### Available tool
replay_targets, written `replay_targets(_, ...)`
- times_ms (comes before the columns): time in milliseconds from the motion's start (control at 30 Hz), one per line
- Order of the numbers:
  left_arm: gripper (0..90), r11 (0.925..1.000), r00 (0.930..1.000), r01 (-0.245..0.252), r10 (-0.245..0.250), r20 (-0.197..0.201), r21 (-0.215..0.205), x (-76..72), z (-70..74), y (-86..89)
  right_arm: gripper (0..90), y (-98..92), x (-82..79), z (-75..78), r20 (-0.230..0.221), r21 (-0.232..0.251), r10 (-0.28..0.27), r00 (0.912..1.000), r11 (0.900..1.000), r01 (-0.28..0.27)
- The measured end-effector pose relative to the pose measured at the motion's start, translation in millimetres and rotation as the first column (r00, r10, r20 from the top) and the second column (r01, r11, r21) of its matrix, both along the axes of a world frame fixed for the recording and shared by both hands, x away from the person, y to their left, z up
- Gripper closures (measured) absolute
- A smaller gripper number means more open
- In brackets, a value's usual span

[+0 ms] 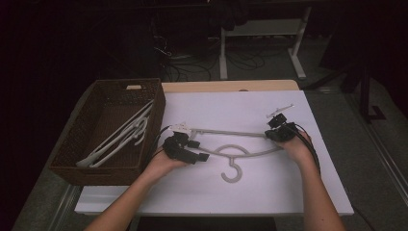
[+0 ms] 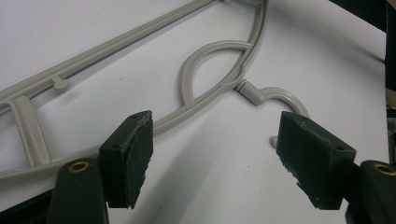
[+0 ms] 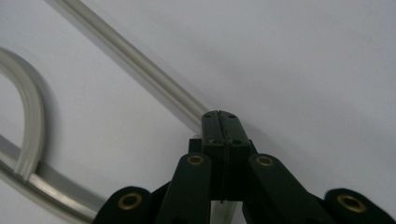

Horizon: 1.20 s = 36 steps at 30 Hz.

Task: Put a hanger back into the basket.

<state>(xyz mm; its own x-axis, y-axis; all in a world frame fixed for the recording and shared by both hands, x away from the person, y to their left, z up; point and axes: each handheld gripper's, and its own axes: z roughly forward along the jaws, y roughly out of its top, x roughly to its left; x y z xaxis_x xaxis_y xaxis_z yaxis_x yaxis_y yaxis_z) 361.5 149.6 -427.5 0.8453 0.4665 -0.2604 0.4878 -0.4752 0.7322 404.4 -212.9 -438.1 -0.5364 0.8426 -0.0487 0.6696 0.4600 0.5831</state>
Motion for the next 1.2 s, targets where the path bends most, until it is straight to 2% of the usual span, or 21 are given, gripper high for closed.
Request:
replay_targets(333, 27.5, 0.9999, 1.0000, 0.005, -0.005, 0.001, 0.009, 0.3, -1.2, -1.4, 89.2, -9.3, 6.2, 1.3, 0.014, 0.041, -0.066, 0.9977, 0.997, 0.065)
replay_targets(533, 27.5, 0.9999, 1.0000, 0.006, -0.006, 0.001, 0.011, -0.1, -1.6, -2.0, 89.2, -9.0, 7.4, -3.1, 0.000, 0.021, -0.074, 0.9973, 0.997, 0.074)
replay_targets(633, 27.5, 0.9999, 1.0000, 0.008, -0.008, 0.003, 0.012, -0.4, -1.6, -2.6, 89.2, -9.7, 8.5, -6.2, -0.006, 0.029, -0.079, 0.9968, 0.996, 0.080)
replay_targets(767, 27.5, 0.9996, 0.9999, 0.008, -0.009, 0.010, 0.026, -0.3, -2.4, -3.9, 89.3, -7.5, 11.0, -8.8, -0.019, 0.016, -0.088, 0.9959, 0.996, 0.088)
replay_targets(867, 27.9, 0.9989, 0.9994, 0.011, -0.012, 0.031, 0.046, 0.1, -2.1, -5.9, 89.4, -5.4, 12.8, -8.5, -0.029, -0.001, -0.091, 0.9954, 0.996, 0.091)
replay_targets(1000, 29.2, 0.9962, 0.9973, 0.015, -0.021, 0.071, 0.086, 2.8, -1.6, -11.6, 89.6, -5.8, 14.6, -8.1, -0.045, 0.002, -0.095, 0.9944, 0.995, 0.096)
replay_targets(1133, 31.7, 0.9891, 0.9913, 0.019, -0.037, 0.126, 0.146, 9.7, -3.5, -20.9, 89.8, -5.2, 16.5, -7.6, -0.057, -0.001, -0.097, 0.9936, 0.995, 0.098)
replay_targets(1200, 33.7, 0.9841, 0.9888, 0.033, -0.057, 0.138, 0.174, 13.4, -5.8, -25.9, 89.8, -2.4, 17.8, -8.3, -0.050, -0.034, -0.102, 0.9935, 0.994, 0.101)
